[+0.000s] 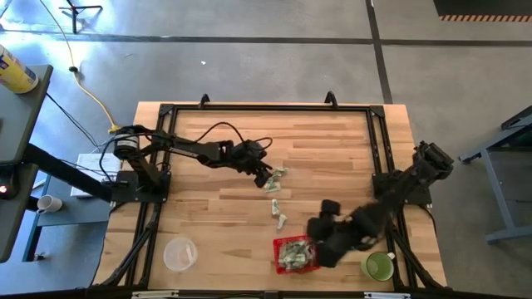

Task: Pick and place items into bin
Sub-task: Put the white stevia packet into the red bin

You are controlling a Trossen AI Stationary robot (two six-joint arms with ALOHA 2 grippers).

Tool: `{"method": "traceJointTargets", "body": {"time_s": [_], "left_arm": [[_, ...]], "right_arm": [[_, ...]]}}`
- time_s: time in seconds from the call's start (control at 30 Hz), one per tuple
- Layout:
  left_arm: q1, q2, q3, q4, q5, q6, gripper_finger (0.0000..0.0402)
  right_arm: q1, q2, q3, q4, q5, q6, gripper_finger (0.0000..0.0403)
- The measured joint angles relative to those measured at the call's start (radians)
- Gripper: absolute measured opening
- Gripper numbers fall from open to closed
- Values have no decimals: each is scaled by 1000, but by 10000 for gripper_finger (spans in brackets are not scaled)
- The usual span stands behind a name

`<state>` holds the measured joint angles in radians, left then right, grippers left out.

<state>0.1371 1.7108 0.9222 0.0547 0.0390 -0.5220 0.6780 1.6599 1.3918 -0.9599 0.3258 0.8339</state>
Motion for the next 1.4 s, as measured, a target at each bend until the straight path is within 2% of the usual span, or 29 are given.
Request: {"method": "traceJointTargets", "body": {"time_s": [0.1,0.23,0.53,0.7,0.77,0.87,1.03,1.1,1.13,1.3,1.4], "left_arm": [[-2,49,18,-9,0,0,282],[-7,106,68,-48,-50,3,282],[-22,230,209,-178,-75,109,282],[-23,269,259,-242,-86,126,278],[-22,271,269,-257,-96,126,261],[-20,275,283,-267,-106,136,212],[-18,279,294,-266,-103,178,87],[-19,279,294,-270,-63,175,35],[-19,273,295,-283,-31,167,23],[-35,195,293,-386,95,44,45],[-83,107,293,-402,121,19,34]], "right_arm": [[63,-13,0,-104,39,118,251],[118,-14,0,-158,11,258,263],[155,-14,0,-213,18,384,264],[162,-14,0,-250,-19,400,264],[169,-14,0,-251,-16,401,264],[181,-14,0,-246,-11,401,264],[196,-14,0,-258,-18,424,264],[204,-14,0,-259,-18,449,264],[210,-16,0,-257,-20,455,264],[249,-33,0,-242,9,512,264],[272,-47,0,-249,32,544,264]]}}
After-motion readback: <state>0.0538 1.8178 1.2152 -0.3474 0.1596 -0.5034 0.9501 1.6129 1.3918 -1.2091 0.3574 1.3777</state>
